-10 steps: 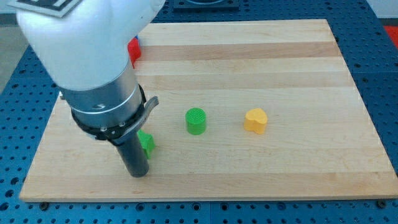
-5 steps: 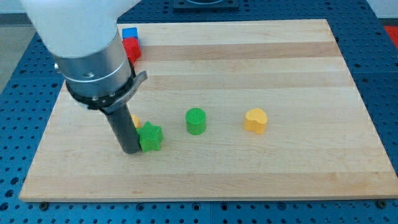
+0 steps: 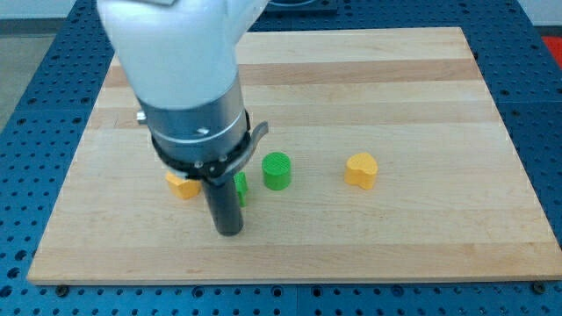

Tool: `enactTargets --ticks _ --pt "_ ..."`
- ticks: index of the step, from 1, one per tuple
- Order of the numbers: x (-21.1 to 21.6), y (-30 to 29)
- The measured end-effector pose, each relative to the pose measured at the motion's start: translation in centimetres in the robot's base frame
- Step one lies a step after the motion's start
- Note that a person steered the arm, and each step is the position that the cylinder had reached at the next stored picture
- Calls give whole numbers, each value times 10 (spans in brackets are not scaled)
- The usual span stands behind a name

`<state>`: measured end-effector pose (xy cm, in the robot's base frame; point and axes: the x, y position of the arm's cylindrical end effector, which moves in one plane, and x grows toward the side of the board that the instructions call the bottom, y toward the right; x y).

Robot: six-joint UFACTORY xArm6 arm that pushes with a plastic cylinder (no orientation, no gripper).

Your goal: Place the green star in between the yelo

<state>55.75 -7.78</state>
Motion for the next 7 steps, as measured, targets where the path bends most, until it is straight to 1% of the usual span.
enactTargets --ticks 1,2,3,4,5,6,7 --pt "-27 1" --pt "-27 1" --pt "19 25" --pt "35 71" --pt "34 134" --pt "5 213" --pt "-52 233"
